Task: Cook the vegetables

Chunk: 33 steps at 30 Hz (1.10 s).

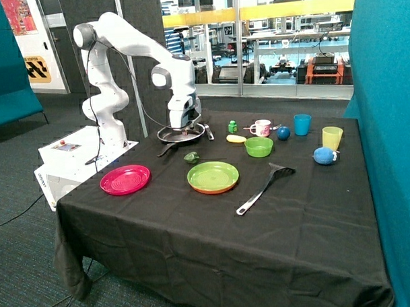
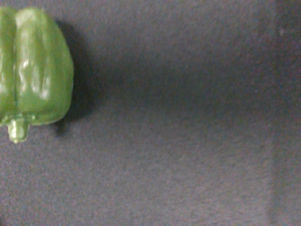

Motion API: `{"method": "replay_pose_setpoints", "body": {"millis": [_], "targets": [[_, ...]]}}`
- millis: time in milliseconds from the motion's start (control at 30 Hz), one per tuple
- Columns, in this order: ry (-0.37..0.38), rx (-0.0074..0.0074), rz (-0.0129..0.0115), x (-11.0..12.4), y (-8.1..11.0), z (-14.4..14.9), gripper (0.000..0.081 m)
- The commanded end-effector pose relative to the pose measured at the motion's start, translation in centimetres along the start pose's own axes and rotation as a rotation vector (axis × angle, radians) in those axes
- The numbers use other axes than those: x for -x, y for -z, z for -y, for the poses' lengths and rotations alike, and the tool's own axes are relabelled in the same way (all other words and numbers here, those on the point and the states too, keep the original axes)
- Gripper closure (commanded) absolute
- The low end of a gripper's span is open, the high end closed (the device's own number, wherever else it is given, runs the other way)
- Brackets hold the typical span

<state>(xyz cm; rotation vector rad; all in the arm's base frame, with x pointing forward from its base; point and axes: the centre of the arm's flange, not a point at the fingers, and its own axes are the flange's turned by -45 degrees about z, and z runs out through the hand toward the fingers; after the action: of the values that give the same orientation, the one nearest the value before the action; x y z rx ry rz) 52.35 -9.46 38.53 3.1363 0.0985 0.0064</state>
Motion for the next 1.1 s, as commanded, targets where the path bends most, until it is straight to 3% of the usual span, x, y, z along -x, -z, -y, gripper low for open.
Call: {"method": "replay_pose_setpoints", "body": {"millis": [0, 367, 1067], "targets": [[-0.010, -0.0039, 0.0040, -1.5, -1.8, -1.1, 0.0144], [-0.003, -0.0039, 0.0039, -1.6, -3.5, -1.6, 0.0123], [-0.033, -0.0038, 0.0040, -0.5, -6.5, -3.3, 0.0178]]}}
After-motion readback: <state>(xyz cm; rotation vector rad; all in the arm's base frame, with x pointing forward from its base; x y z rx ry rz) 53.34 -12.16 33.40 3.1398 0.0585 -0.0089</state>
